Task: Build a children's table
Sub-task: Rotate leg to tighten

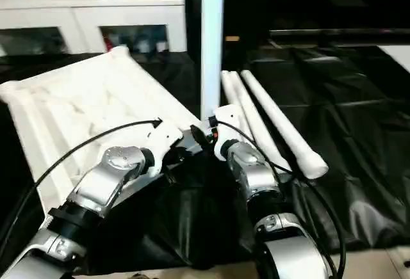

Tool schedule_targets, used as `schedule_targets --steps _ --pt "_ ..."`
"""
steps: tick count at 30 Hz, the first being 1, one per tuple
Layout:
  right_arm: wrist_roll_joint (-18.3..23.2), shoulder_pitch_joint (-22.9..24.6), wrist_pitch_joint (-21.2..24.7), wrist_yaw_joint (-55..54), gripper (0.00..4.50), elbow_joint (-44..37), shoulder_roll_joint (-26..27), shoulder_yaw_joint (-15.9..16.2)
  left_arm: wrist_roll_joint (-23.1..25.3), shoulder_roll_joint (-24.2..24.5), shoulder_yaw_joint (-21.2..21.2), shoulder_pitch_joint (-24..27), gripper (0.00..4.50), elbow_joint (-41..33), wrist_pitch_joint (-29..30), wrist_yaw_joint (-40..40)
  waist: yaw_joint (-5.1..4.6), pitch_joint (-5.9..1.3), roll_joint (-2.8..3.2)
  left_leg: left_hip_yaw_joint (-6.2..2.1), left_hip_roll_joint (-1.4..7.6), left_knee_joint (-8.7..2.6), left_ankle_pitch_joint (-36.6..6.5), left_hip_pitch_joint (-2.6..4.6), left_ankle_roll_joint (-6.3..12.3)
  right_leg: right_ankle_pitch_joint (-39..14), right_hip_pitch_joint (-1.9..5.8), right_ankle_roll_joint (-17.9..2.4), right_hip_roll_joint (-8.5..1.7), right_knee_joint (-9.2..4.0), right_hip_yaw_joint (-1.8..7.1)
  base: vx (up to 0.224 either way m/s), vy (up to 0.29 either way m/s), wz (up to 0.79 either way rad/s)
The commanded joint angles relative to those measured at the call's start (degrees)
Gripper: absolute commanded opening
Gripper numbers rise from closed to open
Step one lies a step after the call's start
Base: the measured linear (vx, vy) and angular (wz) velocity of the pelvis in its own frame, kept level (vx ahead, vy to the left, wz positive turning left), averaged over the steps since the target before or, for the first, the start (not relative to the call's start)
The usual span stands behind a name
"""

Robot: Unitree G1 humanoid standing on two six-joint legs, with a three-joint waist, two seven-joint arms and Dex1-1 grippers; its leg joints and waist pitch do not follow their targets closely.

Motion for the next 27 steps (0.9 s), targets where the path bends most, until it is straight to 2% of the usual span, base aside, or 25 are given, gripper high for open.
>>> schedule_targets --steps 1,4,8,9,11,13,17,18,20,27 --pt "-0.3 1.1 0.7 1.9 4.17 1.2 0.9 2.7 -3.1 -1.2 -2.1 -0.1 0.00 -3.5 -2.1 -3.3 0.16 -4.12 -0.64 -1.44 3.82 -3.31 -9.2 0.90 4.06 -5.9 2.63 -13.3 -5.14 -3.52 3.42 0.000 0.000 0.00" --pt "-1.0 3.2 -1.3 10.5 4.28 -2.2 -2.3 4.9 -3.5 1.1 -2.9 0.7 0.00 -4.2 -2.5 -7.0 0.27 -3.96 -0.54 -1.40 3.80 -3.34 -10.7 0.93 4.00 -7.6 2.64 -13.1 -5.09 -3.76 3.38 0.000 0.000 0.00" --pt "-0.4 6.2 -1.1 19.6 4.28 -7.5 -6.6 6.6 -4.0 3.3 -3.1 0.5 0.00 -3.4 -3.7 -10.6 0.62 -3.74 -0.37 -1.48 4.06 -3.63 -13.8 1.25 3.21 -11.4 2.44 -12.1 -4.92 -4.21 3.48 0.000 0.000 0.00" --pt "0.2 7.6 -0.6 23.5 4.28 -9.9 -8.7 7.4 -4.2 4.3 -3.1 0.3 0.00 -2.9 -4.5 -12.4 0.87 -3.62 -0.48 -1.49 4.10 -3.69 -14.7 1.48 2.87 -12.4 2.35 -11.8 -4.87 -4.44 3.49 0.000 0.000 0.00" --pt "1.4 9.7 0.4 29.3 4.28 -13.7 -12.0 8.6 -4.5 5.7 -3.3 0.1 0.00 -2.2 -6.4 -15.2 1.25 -3.70 -0.41 -1.47 4.17 -3.67 -15.4 1.51 2.83 -12.9 2.29 -11.5 -4.96 -4.36 3.61 0.000 0.000 0.00" --pt "2.0 10.5 0.7 31.5 4.28 -15.2 -13.2 9.2 -4.7 6.1 -3.3 0.1 0.00 -1.7 -7.5 -15.9 1.61 -3.62 -0.49 -1.47 4.22 -3.71 -15.6 1.60 2.70 -13.6 2.21 -11.4 -4.93 -4.54 3.57 0.000 0.000 0.00" --pt "3.3 12.9 3.4 38.7 4.28 -20.0 -17.0 10.9 -6.1 8.2 -4.1 0.4 0.00 -1.0 -10.0 -21.2 2.01 -3.54 -0.55 -1.52 4.26 -3.82 -16.2 1.37 2.61 -16.0 2.30 -10.6 -5.06 -4.64 3.56 0.000 0.000 0.00" --pt "3.4 13.2 3.9 39.6 4.28 -20.7 -17.4 11.0 -6.2 8.5 -4.2 0.4 0.00 -0.9 -10.2 -22.0 2.10 -3.61 -0.30 -1.58 4.30 -3.80 -16.2 1.45 2.45 -16.1 2.27 -10.6 -5.14 -4.60 3.58 0.000 0.000 0.00" --pt "3.8 13.6 5.2 41.6 4.03 -22.3 -18.4 11.6 -6.2 9.3 -4.6 0.2 0.00 -0.4 -10.7 -23.6 2.10 -3.61 -0.58 -1.60 4.22 -3.82 -15.9 1.32 2.34 -15.8 2.36 -10.7 -5.09 -4.61 3.53 0.000 0.000 0.00" --pt "4.8 14.6 8.3 45.2 3.55 -25.8 -20.0 12.9 -6.7 11.3 -5.3 -0.2 0.00 0.3 -11.8 -27.6 2.56 -3.74 -0.61 -1.56 4.33 -3.70 -14.7 1.37 2.59 -15.1 2.25 -11.3 -5.22 -4.38 3.53 0.000 0.000 0.00"
